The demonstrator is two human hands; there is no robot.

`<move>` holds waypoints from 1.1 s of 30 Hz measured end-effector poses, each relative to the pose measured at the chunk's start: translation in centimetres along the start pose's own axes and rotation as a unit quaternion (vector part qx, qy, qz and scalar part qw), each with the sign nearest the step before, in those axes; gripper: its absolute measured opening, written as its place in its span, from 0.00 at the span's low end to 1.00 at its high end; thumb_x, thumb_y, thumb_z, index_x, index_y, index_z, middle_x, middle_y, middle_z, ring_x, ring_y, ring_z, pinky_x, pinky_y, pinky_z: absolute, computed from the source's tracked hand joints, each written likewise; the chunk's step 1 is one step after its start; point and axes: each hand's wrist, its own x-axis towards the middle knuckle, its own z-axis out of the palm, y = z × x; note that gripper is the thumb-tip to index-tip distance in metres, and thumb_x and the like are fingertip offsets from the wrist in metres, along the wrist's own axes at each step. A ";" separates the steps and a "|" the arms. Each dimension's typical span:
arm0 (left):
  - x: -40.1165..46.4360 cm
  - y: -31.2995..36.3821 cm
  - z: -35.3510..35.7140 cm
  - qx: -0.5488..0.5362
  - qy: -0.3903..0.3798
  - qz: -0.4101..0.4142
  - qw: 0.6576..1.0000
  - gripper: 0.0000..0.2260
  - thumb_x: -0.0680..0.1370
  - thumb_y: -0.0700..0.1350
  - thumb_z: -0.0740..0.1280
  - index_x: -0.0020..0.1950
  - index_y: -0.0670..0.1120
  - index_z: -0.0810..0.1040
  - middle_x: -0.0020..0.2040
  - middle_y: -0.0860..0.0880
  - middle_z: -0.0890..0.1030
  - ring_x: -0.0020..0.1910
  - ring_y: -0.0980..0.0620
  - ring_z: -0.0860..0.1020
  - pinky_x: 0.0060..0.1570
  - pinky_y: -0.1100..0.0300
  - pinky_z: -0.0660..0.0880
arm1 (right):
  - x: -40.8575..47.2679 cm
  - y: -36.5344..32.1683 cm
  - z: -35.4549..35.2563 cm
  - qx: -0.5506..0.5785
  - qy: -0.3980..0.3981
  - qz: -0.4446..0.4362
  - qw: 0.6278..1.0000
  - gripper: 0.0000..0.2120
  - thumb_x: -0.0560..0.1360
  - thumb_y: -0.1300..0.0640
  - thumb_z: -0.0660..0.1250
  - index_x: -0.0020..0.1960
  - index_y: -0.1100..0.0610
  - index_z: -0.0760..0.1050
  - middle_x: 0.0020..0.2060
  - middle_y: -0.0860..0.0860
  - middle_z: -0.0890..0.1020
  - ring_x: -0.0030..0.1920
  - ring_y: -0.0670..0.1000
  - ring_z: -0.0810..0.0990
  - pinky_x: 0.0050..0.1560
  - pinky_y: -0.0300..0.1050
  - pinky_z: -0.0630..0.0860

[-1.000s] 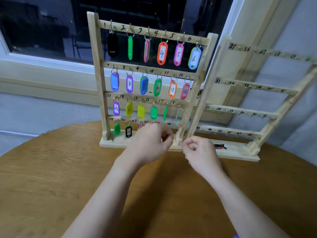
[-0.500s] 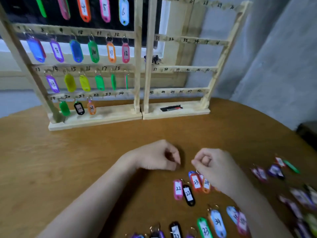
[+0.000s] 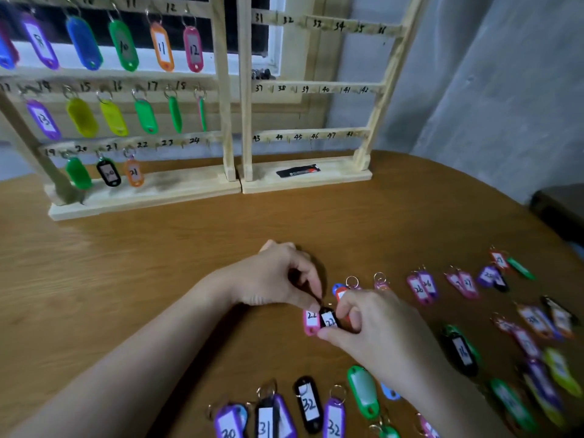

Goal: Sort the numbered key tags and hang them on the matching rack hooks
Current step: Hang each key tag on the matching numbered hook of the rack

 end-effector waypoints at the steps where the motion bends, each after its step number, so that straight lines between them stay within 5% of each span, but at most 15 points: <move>1: 0.0 -0.1 0.1 0.002 0.002 0.001 1.000 0.08 0.72 0.57 0.77 0.48 0.58 0.85 0.41 0.60 0.75 0.51 0.59 0.72 0.69 0.47 0.59 | -0.1 -0.1 0.0 0.009 -0.004 0.007 1.000 0.19 0.70 0.32 0.72 0.49 0.47 0.79 0.32 0.44 0.75 0.33 0.42 0.74 0.33 0.35 0.68; 6: 0.1 -0.5 0.1 -0.022 0.003 0.006 1.000 0.05 0.77 0.54 0.73 0.45 0.55 0.85 0.45 0.63 0.82 0.51 0.64 0.73 0.70 0.43 0.59 | -0.3 -0.5 0.2 0.009 -0.017 0.005 1.000 0.14 0.76 0.39 0.71 0.52 0.48 0.80 0.35 0.43 0.76 0.40 0.43 0.78 0.38 0.37 0.72; 13: 0.0 -0.4 -0.4 -0.094 0.027 -0.010 0.995 0.04 0.80 0.48 0.70 0.46 0.52 0.84 0.44 0.56 0.85 0.46 0.60 0.81 0.54 0.61 0.73 | 0.0 -0.9 0.6 -0.010 0.001 -0.050 0.999 0.16 0.80 0.46 0.66 0.39 0.54 0.71 0.29 0.50 0.75 0.30 0.49 0.74 0.35 0.44 0.73; 17: -0.4 -1.0 -1.7 -0.121 0.078 -0.013 0.989 0.06 0.81 0.48 0.69 0.45 0.53 0.83 0.42 0.54 0.84 0.43 0.57 0.80 0.53 0.59 0.75 | 1.2 -0.9 0.6 0.081 -0.003 -0.064 0.995 0.11 0.82 0.51 0.63 0.42 0.52 0.72 0.33 0.48 0.81 0.31 0.47 0.76 0.35 0.48 0.75; 25: -3.3 -2.9 -7.9 -0.070 0.248 -0.063 0.964 0.07 0.81 0.47 0.68 0.44 0.49 0.84 0.39 0.53 0.84 0.39 0.57 0.80 0.44 0.61 0.75 | 5.7 -3.3 0.6 0.316 -0.061 -0.062 0.945 0.08 0.83 0.63 0.57 0.52 0.54 0.72 0.36 0.50 0.85 0.30 0.49 0.73 0.35 0.44 0.70; 28: -4.9 -3.9 -10.8 -0.063 0.349 -0.081 0.932 0.08 0.81 0.46 0.67 0.44 0.48 0.83 0.40 0.50 0.85 0.41 0.56 0.81 0.46 0.59 0.76 | 8.5 -5.1 0.8 0.371 -0.043 -0.040 0.927 0.10 0.83 0.65 0.55 0.52 0.56 0.73 0.29 0.48 0.73 0.29 0.49 0.69 0.32 0.41 0.65; 33: -7.1 -6.8 -12.5 -0.040 0.489 -0.119 0.863 0.12 0.81 0.45 0.67 0.39 0.46 0.82 0.33 0.52 0.82 0.28 0.61 0.74 0.36 0.59 0.70 | 12.6 -9.5 1.6 0.440 -0.077 -0.045 0.894 0.11 0.86 0.60 0.54 0.48 0.59 0.72 0.28 0.48 0.63 0.26 0.48 0.61 0.25 0.38 0.58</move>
